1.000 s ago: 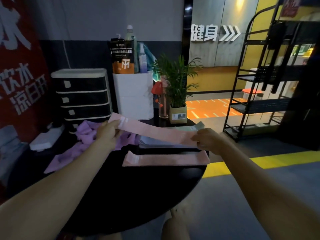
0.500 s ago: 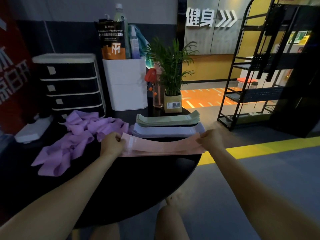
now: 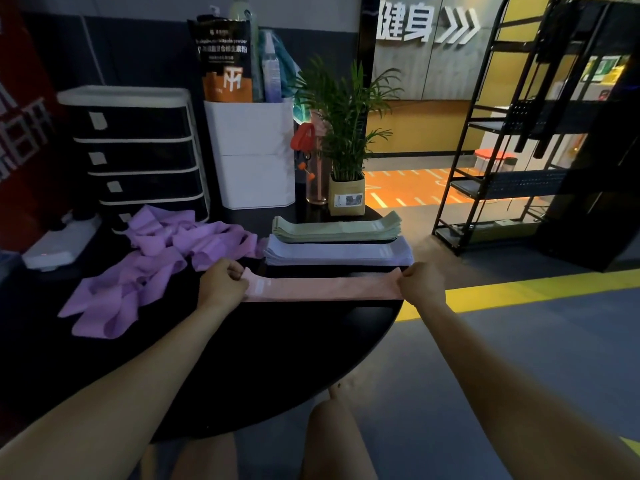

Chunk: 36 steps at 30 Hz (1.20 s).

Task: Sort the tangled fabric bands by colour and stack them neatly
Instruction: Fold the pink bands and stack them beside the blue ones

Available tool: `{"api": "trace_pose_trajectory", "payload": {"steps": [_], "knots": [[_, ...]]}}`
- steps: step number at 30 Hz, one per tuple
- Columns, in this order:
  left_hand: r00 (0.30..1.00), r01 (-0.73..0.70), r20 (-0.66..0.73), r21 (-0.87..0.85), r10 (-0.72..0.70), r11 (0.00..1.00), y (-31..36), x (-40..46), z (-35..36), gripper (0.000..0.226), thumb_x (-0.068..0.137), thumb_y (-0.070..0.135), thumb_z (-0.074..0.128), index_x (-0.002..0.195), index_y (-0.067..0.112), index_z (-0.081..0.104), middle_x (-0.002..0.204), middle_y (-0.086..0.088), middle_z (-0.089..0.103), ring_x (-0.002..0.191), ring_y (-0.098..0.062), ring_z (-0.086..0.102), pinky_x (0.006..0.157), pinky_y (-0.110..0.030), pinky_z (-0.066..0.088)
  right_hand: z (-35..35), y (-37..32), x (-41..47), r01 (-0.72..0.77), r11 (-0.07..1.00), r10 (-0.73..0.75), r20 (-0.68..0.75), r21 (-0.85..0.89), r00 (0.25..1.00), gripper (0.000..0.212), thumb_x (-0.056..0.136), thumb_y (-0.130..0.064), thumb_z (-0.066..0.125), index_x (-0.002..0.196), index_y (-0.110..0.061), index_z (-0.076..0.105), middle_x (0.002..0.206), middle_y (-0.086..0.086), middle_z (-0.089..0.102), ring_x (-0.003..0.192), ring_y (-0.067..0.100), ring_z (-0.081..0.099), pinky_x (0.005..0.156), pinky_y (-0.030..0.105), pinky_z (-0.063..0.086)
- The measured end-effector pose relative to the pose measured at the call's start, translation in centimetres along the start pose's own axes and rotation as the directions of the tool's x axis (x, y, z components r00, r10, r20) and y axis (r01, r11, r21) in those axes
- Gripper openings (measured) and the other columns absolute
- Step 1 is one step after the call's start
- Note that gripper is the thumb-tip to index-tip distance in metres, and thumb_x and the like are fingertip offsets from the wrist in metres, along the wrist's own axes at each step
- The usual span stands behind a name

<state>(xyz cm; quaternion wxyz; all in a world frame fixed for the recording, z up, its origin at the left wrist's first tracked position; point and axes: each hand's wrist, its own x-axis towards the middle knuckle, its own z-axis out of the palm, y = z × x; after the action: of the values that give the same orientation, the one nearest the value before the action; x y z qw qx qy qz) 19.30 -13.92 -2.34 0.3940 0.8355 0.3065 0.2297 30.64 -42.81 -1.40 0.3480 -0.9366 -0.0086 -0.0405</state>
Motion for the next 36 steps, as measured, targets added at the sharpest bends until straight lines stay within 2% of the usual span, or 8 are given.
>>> {"api": "trace_pose_trajectory", "payload": {"steps": [5,8,11,15,19,26,31,36], "knots": [[1.000,-0.006,0.015,-0.057,0.007,0.998,-0.9,-0.2,0.3,0.022,0.077,-0.007,0.062,0.097,0.000,0.062,0.093,-0.011,0.062,0.087,-0.024,0.057,0.077,-0.022,0.036,0.4,0.2,-0.3,0.022,1.000,-0.022,-0.034,-0.005,0.999,0.041,0.085,-0.004,0.048,0.047,-0.010,0.035,0.050,0.006,0.034,0.049,0.020,0.033,0.046,0.025,0.021],[1.000,-0.024,0.010,-0.113,0.025,0.993,-1.4,-0.5,0.5,0.019,0.078,-0.006,0.062,0.092,0.006,0.060,0.090,-0.006,0.060,0.086,-0.022,0.056,0.079,-0.025,0.039,0.8,0.4,-0.2,0.009,1.000,-0.008,-0.048,0.015,0.999,0.031,0.084,-0.003,0.046,0.053,-0.006,0.043,0.057,0.011,0.043,0.062,0.028,0.045,0.048,0.026,0.027],[0.999,-0.041,-0.009,-0.141,0.040,0.989,-1.7,-0.7,0.5,0.020,0.079,-0.006,0.062,0.096,0.004,0.061,0.091,-0.005,0.060,0.085,-0.019,0.055,0.080,-0.025,0.039,1.3,0.4,-0.3,-0.003,1.000,0.005,-0.079,0.031,0.997,0.017,0.082,-0.001,0.043,0.083,-0.002,0.059,0.090,0.018,0.059,0.083,0.032,0.052,0.063,0.029,0.036],[0.998,-0.058,-0.023,-0.163,0.056,0.985,-1.9,-1.0,0.6,0.021,0.079,-0.005,0.062,0.097,0.006,0.060,0.093,-0.004,0.059,0.086,-0.017,0.055,0.080,-0.026,0.041,1.8,-0.9,-1.4,0.141,0.987,-0.152,-0.174,-0.073,0.973,0.034,0.082,-0.001,0.047,0.114,-0.005,0.059,0.118,0.019,0.051,0.114,0.036,0.042,0.087,0.035,0.035],[0.996,-0.076,-0.052,-0.217,0.066,0.973,-2.2,-0.8,0.5,0.026,0.079,-0.004,0.064,0.103,0.006,0.059,0.096,-0.005,0.059,0.089,-0.018,0.055,0.088,-0.032,0.045,3.3,-3.6,-3.1,0.388,0.915,-0.392,-0.015,-0.107,0.920,0.032,0.084,-0.007,0.058,0.115,-0.010,0.061,0.120,0.012,0.052,0.116,0.031,0.043,0.091,0.032,0.032],[0.988,-0.113,0.054,-0.381,0.145,0.918,-2.4,-0.8,0.2,0.051,0.076,-0.005,0.070,0.123,0.004,0.052,0.117,0.000,0.055,0.110,-0.012,0.051,0.096,-0.024,0.039,7.3,-7.0,-5.7,0.598,0.801,-0.575,0.270,-0.006,0.773,0.042,0.087,-0.030,0.062,0.127,-0.018,0.053,0.129,0.003,0.045,0.120,0.022,0.038,0.096,0.024,0.029],[0.953,-0.133,0.215,-0.337,0.214,0.932,-3.3,-0.6,-0.1,0.084,0.063,-0.003,0.081,0.136,0.014,0.043,0.128,0.005,0.050,0.116,-0.008,0.048,0.098,-0.021,0.036,9.6,-7.0,-6.4,0.634,0.773,-0.616,0.237,-0.002,0.751,0.049,0.086,-0.036,0.063,0.130,-0.018,0.052,0.132,0.000,0.046,0.122,0.020,0.039,0.103,0.027,0.030],[0.942,-0.195,0.224,-0.241,0.250,0.951,-3.2,-0.7,0.0,0.079,0.067,-0.005,0.077,0.136,0.015,0.045,0.123,0.007,0.051,0.114,-0.007,0.049,0.093,-0.013,0.031,9.9,-6.6,-6.2,0.643,0.766,-0.632,0.165,-0.015,0.757,0.041,0.088,-0.028,0.061,0.127,-0.017,0.055,0.129,0.002,0.050,0.119,0.023,0.042,0.102,0.031,0.034]]}}
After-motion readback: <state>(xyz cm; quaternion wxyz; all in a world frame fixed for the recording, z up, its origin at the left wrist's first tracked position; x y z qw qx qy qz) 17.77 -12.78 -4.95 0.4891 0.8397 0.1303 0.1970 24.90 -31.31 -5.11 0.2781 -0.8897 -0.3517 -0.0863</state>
